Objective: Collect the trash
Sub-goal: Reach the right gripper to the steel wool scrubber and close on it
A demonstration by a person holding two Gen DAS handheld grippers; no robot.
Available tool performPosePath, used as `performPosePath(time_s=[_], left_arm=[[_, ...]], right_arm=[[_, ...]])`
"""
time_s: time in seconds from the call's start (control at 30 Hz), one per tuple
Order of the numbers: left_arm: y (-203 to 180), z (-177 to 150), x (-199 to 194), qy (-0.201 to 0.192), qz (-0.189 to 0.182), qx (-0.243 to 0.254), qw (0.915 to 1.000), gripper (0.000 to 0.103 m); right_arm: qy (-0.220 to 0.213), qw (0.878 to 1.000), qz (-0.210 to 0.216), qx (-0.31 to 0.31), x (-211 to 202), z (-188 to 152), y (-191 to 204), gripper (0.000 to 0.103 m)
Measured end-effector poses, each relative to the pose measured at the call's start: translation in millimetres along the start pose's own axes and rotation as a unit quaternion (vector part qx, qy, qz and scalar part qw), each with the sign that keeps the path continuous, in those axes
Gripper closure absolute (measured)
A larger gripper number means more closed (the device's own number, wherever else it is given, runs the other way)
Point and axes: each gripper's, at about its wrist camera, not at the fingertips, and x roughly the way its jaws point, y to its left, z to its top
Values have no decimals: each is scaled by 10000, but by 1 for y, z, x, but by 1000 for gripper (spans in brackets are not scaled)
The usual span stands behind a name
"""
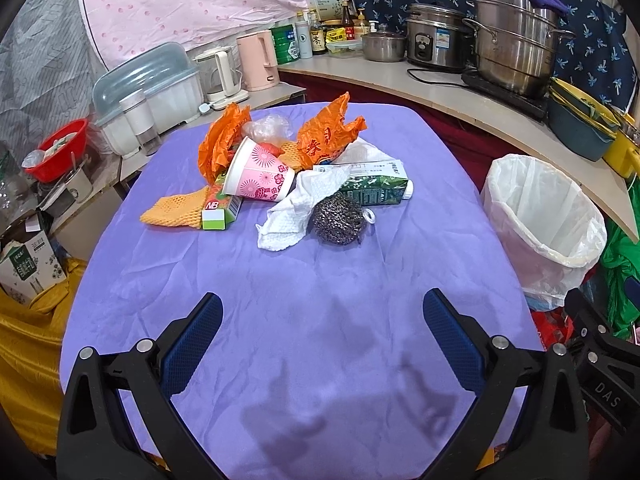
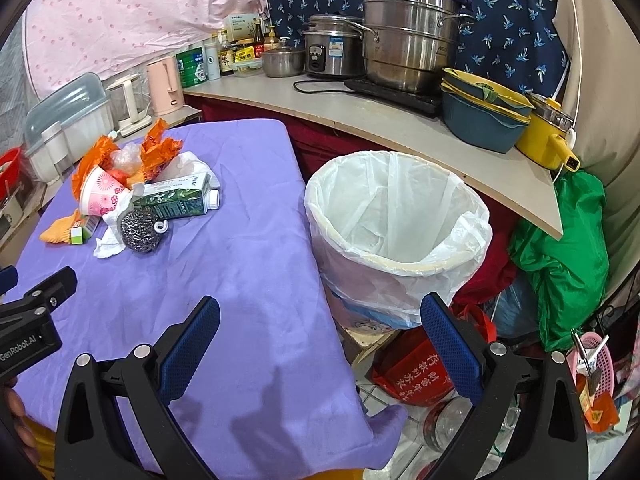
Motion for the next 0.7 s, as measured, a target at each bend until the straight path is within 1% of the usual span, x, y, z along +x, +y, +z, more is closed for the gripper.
performPosePath(time_s=[0.17, 0.33, 0.5, 0.6, 0.7], left_arm=[[15, 8, 20, 73, 0, -60, 10000, 7], [31, 22, 43, 100, -11, -171, 9998, 7], [51, 44, 73, 199, -219, -454, 9985, 7], [55, 56, 92, 274, -395, -581, 9972, 7], [52, 65, 109, 365, -574, -590, 9959, 7]], right_arm=[[43, 10000, 35, 13, 15, 6, 12, 7], [38, 10000, 37, -72, 29, 16, 32, 7], [79, 9999, 68, -40, 46, 26, 46, 7], [117, 9999, 79, -15, 57, 32, 55, 7], [121, 9999, 88, -18, 66, 38, 64, 7]])
